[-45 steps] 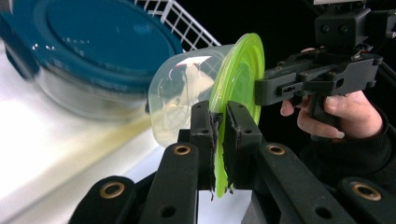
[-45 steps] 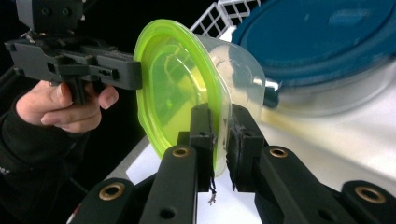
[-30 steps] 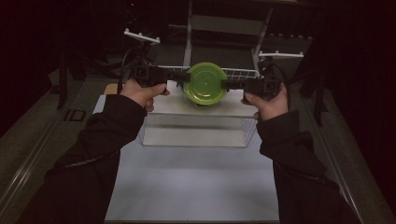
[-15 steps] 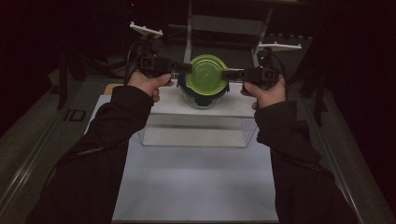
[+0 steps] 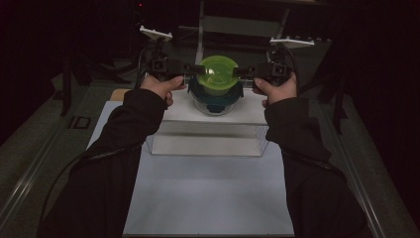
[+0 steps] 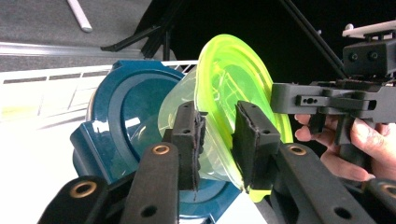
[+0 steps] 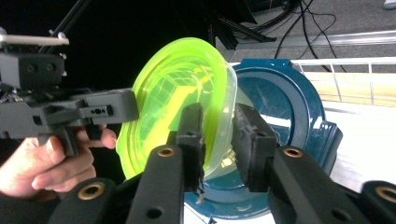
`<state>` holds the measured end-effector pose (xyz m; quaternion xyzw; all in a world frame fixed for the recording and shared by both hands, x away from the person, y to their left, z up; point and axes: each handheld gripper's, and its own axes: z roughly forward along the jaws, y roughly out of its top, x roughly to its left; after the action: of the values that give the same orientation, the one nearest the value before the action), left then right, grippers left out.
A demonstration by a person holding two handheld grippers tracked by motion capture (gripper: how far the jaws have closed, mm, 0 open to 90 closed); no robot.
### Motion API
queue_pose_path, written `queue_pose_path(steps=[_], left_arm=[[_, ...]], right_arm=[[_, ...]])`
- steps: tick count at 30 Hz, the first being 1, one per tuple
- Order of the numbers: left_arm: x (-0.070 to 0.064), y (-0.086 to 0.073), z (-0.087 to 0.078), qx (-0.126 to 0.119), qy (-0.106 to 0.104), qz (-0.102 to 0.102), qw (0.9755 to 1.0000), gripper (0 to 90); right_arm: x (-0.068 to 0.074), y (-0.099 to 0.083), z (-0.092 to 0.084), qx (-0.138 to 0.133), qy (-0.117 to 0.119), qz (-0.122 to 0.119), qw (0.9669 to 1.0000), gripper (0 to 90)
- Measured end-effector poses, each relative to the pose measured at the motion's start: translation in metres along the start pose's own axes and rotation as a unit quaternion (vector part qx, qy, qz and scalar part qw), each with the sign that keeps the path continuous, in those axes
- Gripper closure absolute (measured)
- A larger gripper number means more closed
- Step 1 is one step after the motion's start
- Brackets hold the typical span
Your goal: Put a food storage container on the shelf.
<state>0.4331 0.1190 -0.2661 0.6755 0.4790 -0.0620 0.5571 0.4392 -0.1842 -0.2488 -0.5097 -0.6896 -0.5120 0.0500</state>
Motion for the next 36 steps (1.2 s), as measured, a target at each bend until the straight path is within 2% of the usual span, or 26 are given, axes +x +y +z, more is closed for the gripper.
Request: queue_pose_path(steps=[4, 5, 6, 9, 10, 11, 12, 15, 16, 19, 20, 21, 22, 23, 24, 25, 26, 27, 28, 29, 30, 32, 33, 34, 35, 36], left_arm=[[0.0, -0.001, 0.004, -0.002, 0.001, 0.003, 1.0, 65.1], [0.0, -0.001, 0.005, -0.002, 0.003, 0.005, 1.0, 61.2], [-0.001, 0.0, 0.006, -0.005, 0.013, 0.013, 0.9998, 58.1], [-0.002, 0.0, 0.008, -0.006, 0.015, 0.015, 0.9997, 52.8], [-0.003, 0.0, 0.008, -0.01, 0.015, 0.017, 0.9997, 47.5], [-0.003, 0.0, 0.007, -0.015, 0.015, 0.018, 0.9996, 47.5], [-0.004, 0.001, 0.006, -0.017, 0.016, 0.018, 0.9996, 47.2], [-0.004, 0.001, 0.003, -0.028, 0.022, 0.016, 0.9992, 43.6], [-0.005, 0.002, -0.001, -0.034, 0.023, 0.015, 0.999, 39.3], [-0.008, -0.001, -0.009, -0.038, 0.009, 0.03, 0.9988, 35.4], [-0.008, -0.001, -0.009, -0.038, 0.009, 0.03, 0.9988, 29.1], [-0.011, -0.003, -0.013, -0.04, 0.002, 0.041, 0.9983, 28.5], [-0.011, -0.003, -0.013, -0.04, 0.002, 0.041, 0.9983, 28.5], [-0.013, -0.004, -0.016, -0.044, 0.003, 0.048, 0.9979, 27.7], [-0.016, -0.007, -0.02, -0.052, -0.006, 0.059, 0.9968, 25.2], [-0.016, -0.007, -0.02, -0.052, -0.006, 0.059, 0.9968, 21.7], [-0.021, -0.011, -0.025, -0.064, -0.006, 0.078, 0.9949, 17.9], [-0.021, -0.011, -0.025, -0.064, -0.006, 0.078, 0.9949, 14.9], [-0.025, -0.016, -0.029, -0.073, -0.003, 0.107, 0.9916, 13.0], [-0.025, -0.016, -0.029, -0.073, -0.003, 0.107, 0.9916, 12.2], [-0.028, -0.021, -0.032, -0.078, -0.007, 0.122, 0.9895, 9.0], [-0.028, -0.024, -0.033, -0.079, -0.01, 0.129, 0.9885, 3.7], [-0.028, -0.029, -0.034, -0.084, -0.009, 0.135, 0.9872, 3.7], [-0.028, -0.029, -0.034, -0.084, -0.009, 0.135, 0.9872, 3.2], [-0.03, -0.039, -0.035, -0.083, -0.003, 0.153, 0.9848, 3.2], [-0.03, -0.039, -0.035, -0.083, -0.003, 0.153, 0.9848, 3.2]], right_arm=[[-0.002, 0.002, 0.002, 0.0, -0.006, 0.006, 1.0, 70.1], [-0.004, 0.003, 0.003, 0.0, -0.015, 0.01, 0.9998, 68.2], [-0.005, 0.004, 0.003, -0.002, -0.017, 0.012, 0.9998, 65.1], [-0.006, 0.004, 0.003, -0.005, -0.015, 0.012, 0.9998, 59.8], [-0.005, 0.005, 0.003, -0.006, -0.012, 0.007, 0.9999, 52.7], [-0.005, 0.005, 0.003, -0.006, -0.012, 0.007, 0.9999, 52.7], [-0.003, 0.006, 0.001, -0.014, -0.02, -0.003, 0.9997, 41.5], [-0.001, 0.006, 0.0, -0.016, -0.024, -0.009, 0.9996, 38.7], [0.001, 0.005, -0.003, -0.016, -0.023, -0.023, 0.9993, 29.7], [0.003, 0.002, -0.007, -0.016, -0.007, -0.038, 0.9991, 24.7], [0.005, 0.002, -0.008, -0.016, -0.008, -0.044, 0.9989, 24.5], [0.006, 0.0, -0.009, -0.017, -0.008, -0.047, 0.9987, 24.3], [0.006, 0.0, -0.009, -0.017, -0.008, -0.047, 0.9987, 24.3], [0.008, -0.002, -0.011, -0.016, -0.006, -0.065, 0.9978, 20.5], [0.009, -0.003, -0.011, -0.017, -0.005, -0.067, 0.9976, 20.8], [0.009, -0.004, -0.012, -0.018, -0.002, -0.069, 0.9975, 20.7], [0.01, -0.006, -0.013, -0.017, -0.002, -0.074, 0.9971, 20.3], [0.01, -0.006, -0.013, -0.017, -0.002, -0.074, 0.9971, 20.3], [0.011, -0.01, -0.015, -0.02, -0.006, -0.086, 0.9961, 20.0], [0.011, -0.01, -0.015, -0.02, -0.006, -0.086, 0.9961, 20.0], [0.011, -0.014, -0.016, -0.021, 0.001, -0.087, 0.996, 19.4], [0.01, -0.016, -0.017, -0.021, 0.001, -0.09, 0.9957, 19.1], [0.01, -0.019, -0.017, -0.021, 0.002, -0.093, 0.9955, 18.7], [0.01, -0.019, -0.017, -0.021, 0.002, -0.093, 0.9955, 18.7], [0.01, -0.026, -0.019, -0.021, 0.011, -0.097, 0.995, 17.7], [0.01, -0.026, -0.019, -0.021, 0.011, -0.097, 0.995, 17.7]])
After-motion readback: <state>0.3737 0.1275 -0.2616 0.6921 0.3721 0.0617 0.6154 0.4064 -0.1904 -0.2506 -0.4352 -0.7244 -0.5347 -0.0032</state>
